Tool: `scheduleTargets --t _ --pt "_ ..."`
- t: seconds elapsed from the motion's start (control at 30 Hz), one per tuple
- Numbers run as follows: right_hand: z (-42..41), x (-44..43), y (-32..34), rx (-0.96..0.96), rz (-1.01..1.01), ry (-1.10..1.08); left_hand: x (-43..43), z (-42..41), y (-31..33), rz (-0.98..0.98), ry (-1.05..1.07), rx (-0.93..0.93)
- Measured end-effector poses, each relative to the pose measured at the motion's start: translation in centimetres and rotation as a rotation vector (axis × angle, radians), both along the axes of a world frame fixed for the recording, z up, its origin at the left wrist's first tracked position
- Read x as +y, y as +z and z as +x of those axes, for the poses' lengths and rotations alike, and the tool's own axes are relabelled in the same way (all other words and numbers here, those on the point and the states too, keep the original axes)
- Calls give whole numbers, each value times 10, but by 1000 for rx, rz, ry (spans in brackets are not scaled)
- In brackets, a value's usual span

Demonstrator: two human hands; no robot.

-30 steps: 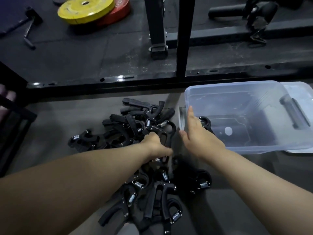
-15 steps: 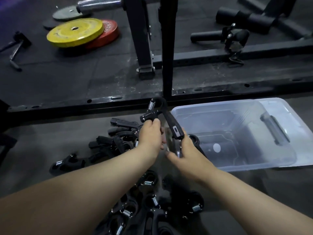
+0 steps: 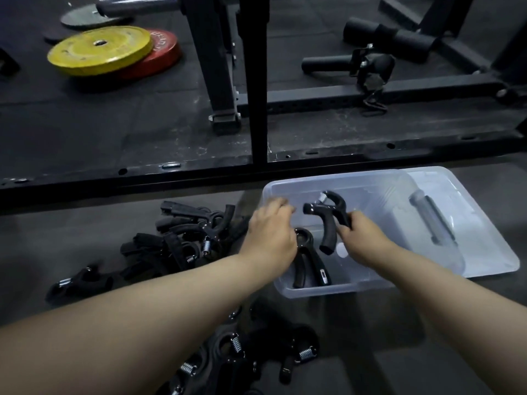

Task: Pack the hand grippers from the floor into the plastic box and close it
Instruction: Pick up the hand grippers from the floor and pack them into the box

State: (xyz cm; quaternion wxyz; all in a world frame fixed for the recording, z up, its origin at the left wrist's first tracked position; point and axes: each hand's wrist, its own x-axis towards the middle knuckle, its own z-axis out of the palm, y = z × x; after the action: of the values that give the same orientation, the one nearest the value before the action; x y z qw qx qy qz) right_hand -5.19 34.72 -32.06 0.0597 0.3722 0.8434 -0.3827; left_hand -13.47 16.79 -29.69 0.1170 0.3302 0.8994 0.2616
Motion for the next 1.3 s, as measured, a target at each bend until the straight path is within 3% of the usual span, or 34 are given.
scheduleTargets --t 0.2,0.6,0.83,1.03,1.3 --pt "2 39 -22 -338 89 145 0 2 -11 -49 0 -33" --pt "-7 38 -49 -486 114 322 -4 3 -22 202 104 -102" --pt "-5 43 -60 -426 105 358 -3 2 -25 177 103 -61" --pt "-2 23 -24 -294 100 349 -3 1 -25 164 111 -50" --pt "13 -88 30 137 -1 419 -9 3 -18 90 148 -13"
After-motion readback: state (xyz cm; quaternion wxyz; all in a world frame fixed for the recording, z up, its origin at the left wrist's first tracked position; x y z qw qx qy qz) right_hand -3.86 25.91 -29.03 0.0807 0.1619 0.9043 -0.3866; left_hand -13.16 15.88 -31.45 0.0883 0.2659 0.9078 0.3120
